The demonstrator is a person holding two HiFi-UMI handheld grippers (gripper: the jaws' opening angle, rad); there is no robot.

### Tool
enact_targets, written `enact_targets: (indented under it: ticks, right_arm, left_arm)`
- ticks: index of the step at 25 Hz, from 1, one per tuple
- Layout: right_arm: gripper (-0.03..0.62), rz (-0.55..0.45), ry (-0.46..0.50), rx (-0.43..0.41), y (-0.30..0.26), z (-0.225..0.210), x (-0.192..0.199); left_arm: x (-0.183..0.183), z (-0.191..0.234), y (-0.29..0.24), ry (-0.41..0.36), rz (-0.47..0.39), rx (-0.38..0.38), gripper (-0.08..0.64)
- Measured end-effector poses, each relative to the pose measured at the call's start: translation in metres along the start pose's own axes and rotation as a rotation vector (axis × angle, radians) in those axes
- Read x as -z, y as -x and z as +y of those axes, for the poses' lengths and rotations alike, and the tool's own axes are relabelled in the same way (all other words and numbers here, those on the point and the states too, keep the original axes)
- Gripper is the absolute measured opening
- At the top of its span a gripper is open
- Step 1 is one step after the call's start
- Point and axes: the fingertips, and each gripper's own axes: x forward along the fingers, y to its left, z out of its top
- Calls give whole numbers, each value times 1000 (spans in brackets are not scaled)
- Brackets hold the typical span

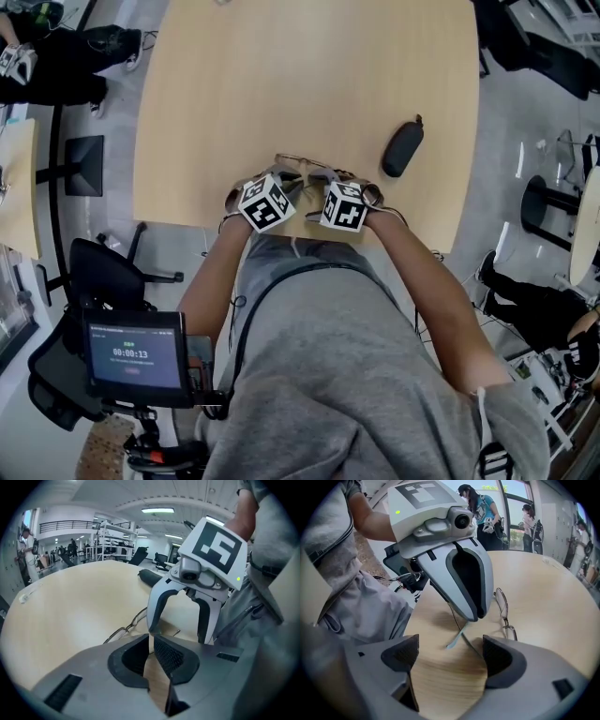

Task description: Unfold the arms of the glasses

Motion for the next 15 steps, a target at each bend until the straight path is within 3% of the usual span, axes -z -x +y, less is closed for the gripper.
enact_targets:
  ticks: [5,9,15]
  right_arm:
    - [407,14,17,10,2,0,2]
    - [407,16,19,10,0,0,8]
    - [407,34,8,6,-1,2,10]
  left_arm:
    - [18,-9,-7,29,92,85,12]
    - [33,-13,0,43,110,81,12]
    - [43,-9,1,123,60,73,12]
